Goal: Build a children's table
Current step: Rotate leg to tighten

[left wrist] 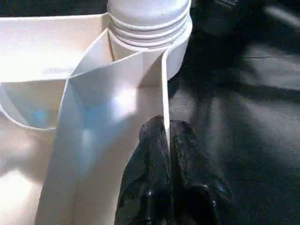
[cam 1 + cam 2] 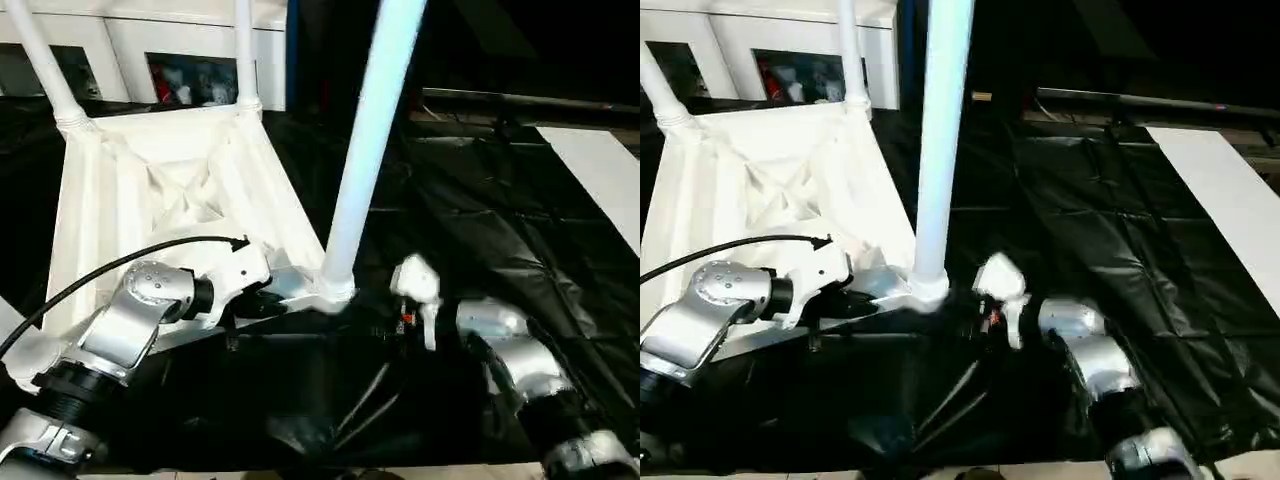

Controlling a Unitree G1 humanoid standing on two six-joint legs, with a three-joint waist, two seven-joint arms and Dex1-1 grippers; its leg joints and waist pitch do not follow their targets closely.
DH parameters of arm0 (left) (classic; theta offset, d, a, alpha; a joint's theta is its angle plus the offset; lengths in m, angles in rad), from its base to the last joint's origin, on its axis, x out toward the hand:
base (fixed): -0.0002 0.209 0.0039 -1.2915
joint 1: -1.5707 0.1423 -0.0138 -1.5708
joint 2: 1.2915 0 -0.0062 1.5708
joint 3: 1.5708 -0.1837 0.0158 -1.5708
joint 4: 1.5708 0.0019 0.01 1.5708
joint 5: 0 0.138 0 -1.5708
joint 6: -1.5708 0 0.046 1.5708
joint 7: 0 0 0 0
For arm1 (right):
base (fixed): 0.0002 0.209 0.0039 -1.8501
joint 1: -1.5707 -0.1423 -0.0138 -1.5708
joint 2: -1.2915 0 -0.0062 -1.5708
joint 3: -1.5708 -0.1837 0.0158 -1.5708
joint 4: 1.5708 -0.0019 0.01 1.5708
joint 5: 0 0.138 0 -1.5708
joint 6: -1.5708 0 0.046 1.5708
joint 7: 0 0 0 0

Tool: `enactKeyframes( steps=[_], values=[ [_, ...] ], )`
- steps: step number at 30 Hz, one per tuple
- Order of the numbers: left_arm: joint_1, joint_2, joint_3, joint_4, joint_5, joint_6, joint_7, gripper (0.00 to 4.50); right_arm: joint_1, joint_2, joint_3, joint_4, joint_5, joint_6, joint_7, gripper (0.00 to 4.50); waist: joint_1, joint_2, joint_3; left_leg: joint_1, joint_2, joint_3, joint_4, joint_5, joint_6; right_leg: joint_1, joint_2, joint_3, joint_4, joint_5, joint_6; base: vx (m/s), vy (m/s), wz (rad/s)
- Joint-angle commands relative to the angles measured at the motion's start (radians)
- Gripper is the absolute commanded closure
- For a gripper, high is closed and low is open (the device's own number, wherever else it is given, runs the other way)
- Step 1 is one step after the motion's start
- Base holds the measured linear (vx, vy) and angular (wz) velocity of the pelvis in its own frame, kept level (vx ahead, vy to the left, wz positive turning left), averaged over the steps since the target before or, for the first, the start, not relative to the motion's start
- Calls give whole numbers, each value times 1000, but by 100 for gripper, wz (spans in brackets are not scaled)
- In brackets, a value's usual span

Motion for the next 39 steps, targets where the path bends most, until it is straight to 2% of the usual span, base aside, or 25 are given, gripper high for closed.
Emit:
enactKeyframes(
  steps=[1,4,7,10,19,22,28,31,36,37,39],
  values=[
    [19,-13,-67,-34,-19,-11,-70,450,-25,11,-41,0,11,-11,-33,141,6,12,-56,6,18,7,-56,-81,71,56,-51,32,-50,23,-281,0,0,0],
    [20,-14,-68,-37,-18,-9,-71,450,-24,12,-56,-19,43,5,-2,141,11,12,-58,5,19,7,-56,-78,76,59,-52,30,-47,45,-287,0,0,0],
    [21,-15,-72,-39,-18,-9,-71,450,-13,11,-47,-41,63,17,37,141,13,13,-58,5,19,7,-54,-74,78,60,-51,30,-45,54,-290,0,0,0],
    [22,-16,-71,-39,-19,-12,-74,450,-10,10,-25,-27,55,4,47,141,15,12,-58,4,18,7,-53,-74,80,60,-52,30,-45,50,-289,0,0,0],
    [27,-11,-71,-46,-18,-11,-83,450,-17,43,-31,-5,78,21,87,141,18,13,-58,5,18,6,-53,-79,74,60,-52,29,-45,35,-287,0,0,0],
    [28,-11,-72,-46,-18,-11,-85,450,-13,47,-26,-6,84,24,102,176,20,12,-60,4,17,6,-51,-65,79,62,-52,29,-42,57,-290,0,0,0],
    [33,-8,-76,-52,-18,-4,-92,450,-6,42,-13,4,61,3,103,178,23,14,-58,6,17,6,-52,-81,73,60,-52,29,-43,38,-288,0,0,0],
    [34,-9,-76,-52,-16,-7,-89,450,-7,50,-28,9,78,27,102,185,23,13,-58,5,16,7,-52,-79,71,61,-51,29,-43,43,-286,0,0,0],
    [34,-12,-78,-54,-18,-4,-95,450,-5,53,-27,8,57,8,77,186,24,14,-59,6,15,7,-52,-79,69,61,-51,29,-43,44,-286,0,0,0],
    [34,-12,-78,-54,-17,-5,-94,450,-7,57,-37,7,75,37,83,151,24,14,-59,6,16,6,-52,-79,69,62,-51,29,-42,44,-286,0,0,0],
    [34,-12,-79,-55,-16,-5,-95,450,-8,60,-45,3,94,63,94,116,23,13,-59,5,15,6,-52,-81,70,63,-51,30,-43,43,-286,0,0,0]
  ],
)
